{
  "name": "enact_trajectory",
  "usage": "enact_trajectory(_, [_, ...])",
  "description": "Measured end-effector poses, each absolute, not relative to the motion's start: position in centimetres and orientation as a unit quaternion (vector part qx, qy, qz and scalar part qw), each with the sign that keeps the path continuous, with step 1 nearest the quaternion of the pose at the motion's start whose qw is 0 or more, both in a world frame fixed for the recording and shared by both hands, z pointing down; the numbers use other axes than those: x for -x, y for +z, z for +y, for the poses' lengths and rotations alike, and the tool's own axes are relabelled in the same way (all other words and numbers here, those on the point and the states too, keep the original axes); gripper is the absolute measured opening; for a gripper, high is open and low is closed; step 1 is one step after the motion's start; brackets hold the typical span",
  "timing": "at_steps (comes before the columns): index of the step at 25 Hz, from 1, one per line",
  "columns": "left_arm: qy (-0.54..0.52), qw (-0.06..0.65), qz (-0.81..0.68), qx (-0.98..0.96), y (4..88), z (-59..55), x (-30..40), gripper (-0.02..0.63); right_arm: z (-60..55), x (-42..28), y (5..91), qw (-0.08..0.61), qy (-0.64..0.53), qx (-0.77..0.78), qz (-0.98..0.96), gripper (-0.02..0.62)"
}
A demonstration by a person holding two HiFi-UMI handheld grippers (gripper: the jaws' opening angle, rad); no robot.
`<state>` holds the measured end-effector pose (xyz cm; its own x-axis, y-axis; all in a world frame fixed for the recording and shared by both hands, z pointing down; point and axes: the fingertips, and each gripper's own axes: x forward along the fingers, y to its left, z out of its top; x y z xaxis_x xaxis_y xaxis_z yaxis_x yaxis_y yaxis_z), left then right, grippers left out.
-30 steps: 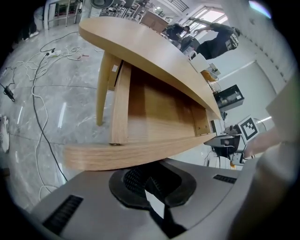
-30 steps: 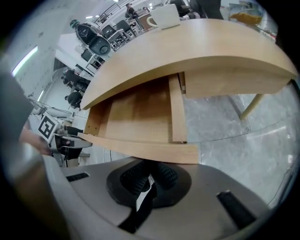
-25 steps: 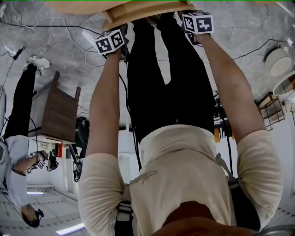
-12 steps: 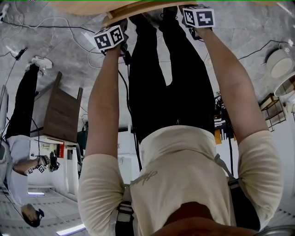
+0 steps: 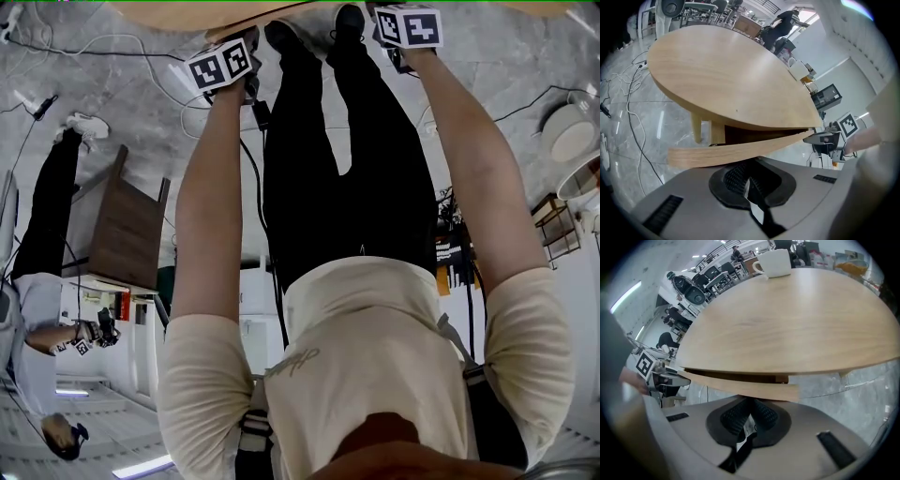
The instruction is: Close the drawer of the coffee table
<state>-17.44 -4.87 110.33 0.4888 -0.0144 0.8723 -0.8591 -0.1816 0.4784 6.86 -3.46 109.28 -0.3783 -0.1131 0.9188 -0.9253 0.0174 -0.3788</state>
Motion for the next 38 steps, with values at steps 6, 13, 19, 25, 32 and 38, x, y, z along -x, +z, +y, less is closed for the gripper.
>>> enact_trajectory(6, [0.387,0.539,-0.321,-0.675,110.1,-6.2,17.6,0.005,-5.0,-6.7,109.0,0.363,0.552,-0.418,-0.623,-0.005])
enact_trajectory(13, [0.387,0.535,-0.32,-0.68,110.1,-7.5,17.5,0.005,-6.2,-6.8,108.8,0.356,0.548,-0.42,-0.629,-0.005])
enact_trajectory(19, [0.387,0.522,-0.308,-0.695,109.4,-7.4,16.9,0.005,-6.4,-6.5,108.3,0.345,0.547,-0.415,-0.64,-0.005])
enact_trajectory(25, [0.394,0.516,-0.294,-0.701,107.6,-5.8,16.6,0.005,-5.7,-4.5,105.8,0.305,0.579,-0.398,-0.643,-0.005])
enact_trajectory(32, [0.392,0.514,-0.273,-0.712,102.0,-3.4,14.8,0.005,-2.3,-5.1,100.1,0.318,0.574,-0.415,-0.63,-0.005])
enact_trajectory(38, [0.397,0.492,-0.261,-0.73,94.1,-3.6,14.4,0.005,-0.2,-6.9,93.0,0.321,0.564,-0.426,-0.63,-0.005])
